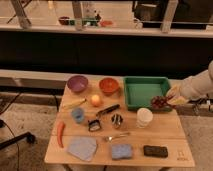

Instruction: Place grapes in metal cup

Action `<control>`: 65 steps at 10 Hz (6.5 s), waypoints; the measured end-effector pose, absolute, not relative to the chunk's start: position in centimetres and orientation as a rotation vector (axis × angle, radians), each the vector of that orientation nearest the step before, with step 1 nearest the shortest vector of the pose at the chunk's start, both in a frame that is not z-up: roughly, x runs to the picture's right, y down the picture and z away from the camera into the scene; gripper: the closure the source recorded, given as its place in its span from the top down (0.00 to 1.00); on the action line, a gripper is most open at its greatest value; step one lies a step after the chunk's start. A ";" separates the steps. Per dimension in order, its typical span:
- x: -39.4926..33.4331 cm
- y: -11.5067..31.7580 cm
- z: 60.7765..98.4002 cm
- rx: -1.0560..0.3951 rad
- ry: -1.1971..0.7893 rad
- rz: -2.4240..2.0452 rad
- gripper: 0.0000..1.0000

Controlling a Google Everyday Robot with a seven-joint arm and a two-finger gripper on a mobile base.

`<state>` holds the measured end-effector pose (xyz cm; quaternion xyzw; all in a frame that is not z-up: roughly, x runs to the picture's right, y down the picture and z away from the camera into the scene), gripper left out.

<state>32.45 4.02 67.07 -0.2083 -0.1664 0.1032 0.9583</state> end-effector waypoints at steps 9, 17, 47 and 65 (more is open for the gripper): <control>18.5 2.9 62.7 -0.322 -0.598 0.045 0.20; 9.5 5.7 59.7 -0.379 -0.866 -0.068 0.20; 7.0 9.7 71.4 -0.446 -0.965 -0.067 0.20; 8.6 11.4 75.6 -0.500 -0.940 -0.020 0.20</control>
